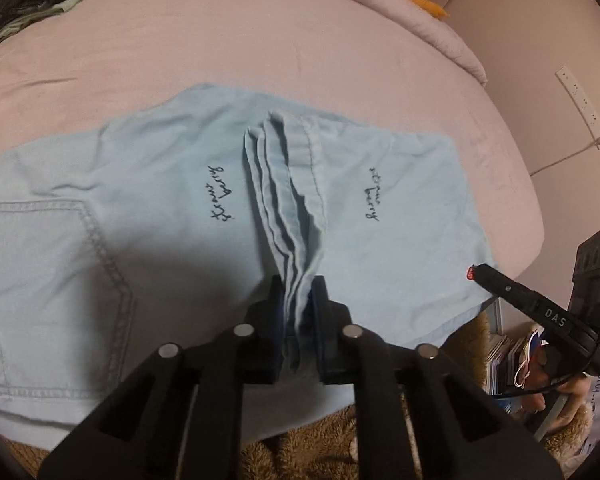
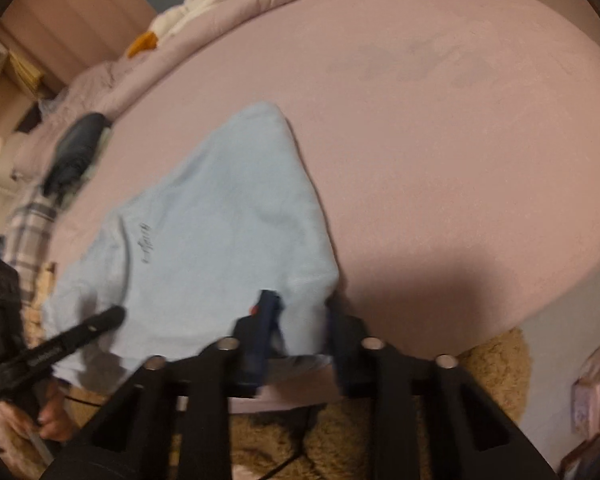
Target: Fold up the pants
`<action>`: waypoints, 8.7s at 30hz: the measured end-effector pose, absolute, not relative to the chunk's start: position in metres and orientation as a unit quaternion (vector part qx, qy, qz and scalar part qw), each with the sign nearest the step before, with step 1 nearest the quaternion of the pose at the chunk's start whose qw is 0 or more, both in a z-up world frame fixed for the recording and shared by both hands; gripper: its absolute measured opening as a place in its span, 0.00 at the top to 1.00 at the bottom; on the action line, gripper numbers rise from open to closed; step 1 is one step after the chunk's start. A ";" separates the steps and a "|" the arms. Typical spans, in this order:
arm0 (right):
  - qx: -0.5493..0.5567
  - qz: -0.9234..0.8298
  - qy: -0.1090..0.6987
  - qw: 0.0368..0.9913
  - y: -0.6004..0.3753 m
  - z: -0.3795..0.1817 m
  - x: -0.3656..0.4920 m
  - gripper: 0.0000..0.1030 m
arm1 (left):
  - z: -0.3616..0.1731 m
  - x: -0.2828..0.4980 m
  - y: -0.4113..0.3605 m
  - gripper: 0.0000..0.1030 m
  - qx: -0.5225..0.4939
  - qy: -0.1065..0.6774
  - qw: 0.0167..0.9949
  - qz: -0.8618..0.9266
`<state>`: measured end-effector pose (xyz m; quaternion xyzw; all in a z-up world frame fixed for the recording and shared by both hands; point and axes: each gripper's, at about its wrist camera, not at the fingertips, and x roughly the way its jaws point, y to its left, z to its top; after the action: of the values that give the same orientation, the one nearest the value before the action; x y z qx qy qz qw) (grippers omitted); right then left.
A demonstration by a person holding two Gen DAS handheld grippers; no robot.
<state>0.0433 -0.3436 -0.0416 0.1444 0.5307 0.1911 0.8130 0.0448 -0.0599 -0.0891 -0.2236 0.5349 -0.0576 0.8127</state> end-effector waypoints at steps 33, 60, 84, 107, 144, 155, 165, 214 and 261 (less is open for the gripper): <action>0.039 0.202 0.437 0.875 -0.269 0.011 0.057 0.27 | -0.059 -0.072 0.108 0.07 -0.314 0.423 0.814 0.245; 0.021 0.267 0.493 0.828 -0.232 -0.008 0.042 0.27 | -0.100 -0.074 0.117 0.67 -0.412 0.440 0.768 0.218; 0.115 0.201 0.461 0.856 -0.312 0.000 0.036 0.27 | 0.046 -0.013 -0.001 0.69 -0.306 0.369 0.877 -0.003; 0.167 0.125 0.469 0.858 -0.370 -0.014 0.025 0.27 | -0.051 0.092 -0.127 0.57 -0.263 0.551 0.779 -0.145; 0.147 0.206 0.492 0.833 -0.317 -0.011 0.060 0.69 | -0.042 0.002 -0.015 0.08 -0.236 0.495 0.836 0.020; 0.089 0.168 0.494 0.848 -0.317 -0.038 0.070 0.67 | -0.079 0.037 -0.036 0.37 -0.207 0.535 0.819 -0.010; 0.108 0.174 0.495 0.844 -0.332 -0.040 0.066 0.61 | -0.084 0.008 -0.045 0.37 -0.186 0.530 0.827 -0.016; 0.159 0.262 0.463 0.832 -0.340 -0.034 0.056 0.66 | -0.062 0.037 -0.075 0.84 -0.143 0.483 0.861 -0.071; 0.046 0.247 0.384 0.889 -0.283 0.049 0.032 0.19 | 0.013 -0.005 0.004 0.01 -0.142 0.395 0.905 0.063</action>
<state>0.0324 -0.2832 0.0494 0.0461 0.3840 0.2466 0.8886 -0.0052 0.0038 0.0132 -0.1422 0.3953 0.0632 0.9053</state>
